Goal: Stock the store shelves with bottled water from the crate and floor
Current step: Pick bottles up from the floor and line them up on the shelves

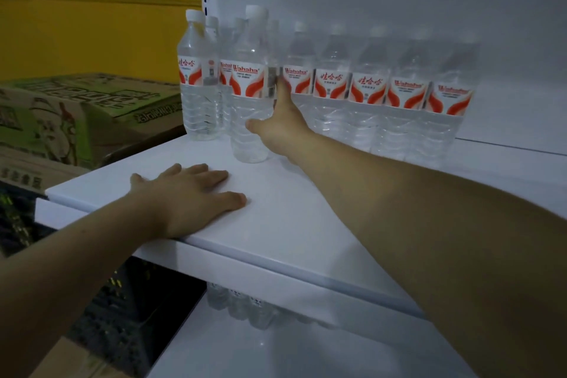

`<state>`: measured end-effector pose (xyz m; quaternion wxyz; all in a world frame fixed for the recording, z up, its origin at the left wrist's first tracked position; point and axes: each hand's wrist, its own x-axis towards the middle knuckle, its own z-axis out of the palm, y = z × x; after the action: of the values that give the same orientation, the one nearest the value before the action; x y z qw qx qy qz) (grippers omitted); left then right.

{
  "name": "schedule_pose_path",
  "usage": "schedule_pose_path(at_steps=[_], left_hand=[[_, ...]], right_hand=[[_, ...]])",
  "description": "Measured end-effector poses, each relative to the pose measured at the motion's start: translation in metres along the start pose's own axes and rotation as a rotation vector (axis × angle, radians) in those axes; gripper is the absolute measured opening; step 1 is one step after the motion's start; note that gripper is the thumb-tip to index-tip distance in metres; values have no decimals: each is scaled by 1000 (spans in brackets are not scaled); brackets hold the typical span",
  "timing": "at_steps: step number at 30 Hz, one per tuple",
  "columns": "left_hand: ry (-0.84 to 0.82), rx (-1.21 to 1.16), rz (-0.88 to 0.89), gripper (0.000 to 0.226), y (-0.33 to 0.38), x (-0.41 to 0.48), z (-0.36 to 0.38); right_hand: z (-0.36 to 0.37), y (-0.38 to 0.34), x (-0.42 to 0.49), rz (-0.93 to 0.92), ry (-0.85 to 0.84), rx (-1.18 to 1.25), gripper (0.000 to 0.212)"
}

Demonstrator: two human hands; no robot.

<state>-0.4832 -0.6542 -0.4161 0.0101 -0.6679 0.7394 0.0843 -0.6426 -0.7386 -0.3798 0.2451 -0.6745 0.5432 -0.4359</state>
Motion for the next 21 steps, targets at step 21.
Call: schedule_pose_path(at_steps=[21], left_hand=[[73,-54,43,80,-3,1,5]], right_hand=[[58,7,55,-70,97,-65,81]])
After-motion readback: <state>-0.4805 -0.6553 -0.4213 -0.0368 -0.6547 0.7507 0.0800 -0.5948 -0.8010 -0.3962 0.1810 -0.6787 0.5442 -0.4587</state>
